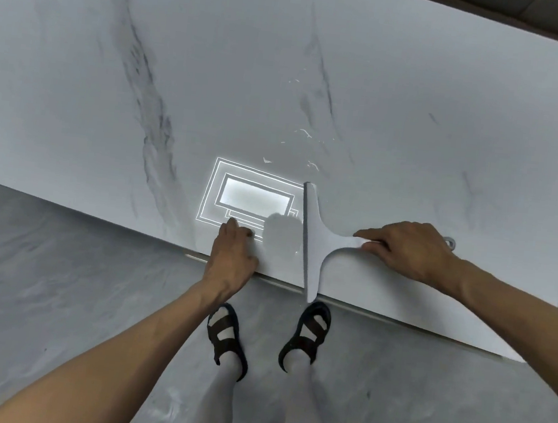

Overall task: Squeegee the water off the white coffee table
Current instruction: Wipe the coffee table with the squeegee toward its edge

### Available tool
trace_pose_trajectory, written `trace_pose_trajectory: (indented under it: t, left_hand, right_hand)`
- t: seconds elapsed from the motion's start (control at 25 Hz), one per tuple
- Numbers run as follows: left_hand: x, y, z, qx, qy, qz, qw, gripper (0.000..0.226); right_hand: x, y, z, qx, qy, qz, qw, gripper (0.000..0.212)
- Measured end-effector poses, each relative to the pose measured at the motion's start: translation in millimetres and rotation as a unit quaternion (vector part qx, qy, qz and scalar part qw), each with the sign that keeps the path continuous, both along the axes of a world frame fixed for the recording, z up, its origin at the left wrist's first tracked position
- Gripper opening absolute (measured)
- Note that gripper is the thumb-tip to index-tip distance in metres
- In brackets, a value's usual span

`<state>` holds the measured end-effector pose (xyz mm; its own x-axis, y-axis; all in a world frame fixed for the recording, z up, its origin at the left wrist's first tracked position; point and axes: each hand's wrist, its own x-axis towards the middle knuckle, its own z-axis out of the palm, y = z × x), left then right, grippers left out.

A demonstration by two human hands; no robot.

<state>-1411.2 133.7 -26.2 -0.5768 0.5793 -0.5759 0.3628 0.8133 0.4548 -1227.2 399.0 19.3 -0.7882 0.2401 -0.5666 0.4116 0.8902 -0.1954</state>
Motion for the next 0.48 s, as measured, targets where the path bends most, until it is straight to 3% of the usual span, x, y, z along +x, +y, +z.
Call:
trace_pose_trajectory:
  t: [0.16, 0.28, 0.48]
  left_hand:
    - [5, 9, -8, -0.114, -0.020, -0.084, 0.990, 0.052]
    - [2, 11, -7, -0.099, -0.015, -0.013, 0.995, 0.045]
    - [0, 8, -1, -0.048, 0.006, 0.089, 0.995, 0.037]
  right_hand:
    - [36, 35, 16, 0.069, -0.004, -0.022, 0.997, 0.038]
    - [41, 23, 19, 0.057, 0.035, -0.027, 0.997, 0.039]
    - [-8, -48, -8, -0.061, 0.071, 0.037, 0.995, 0.035]
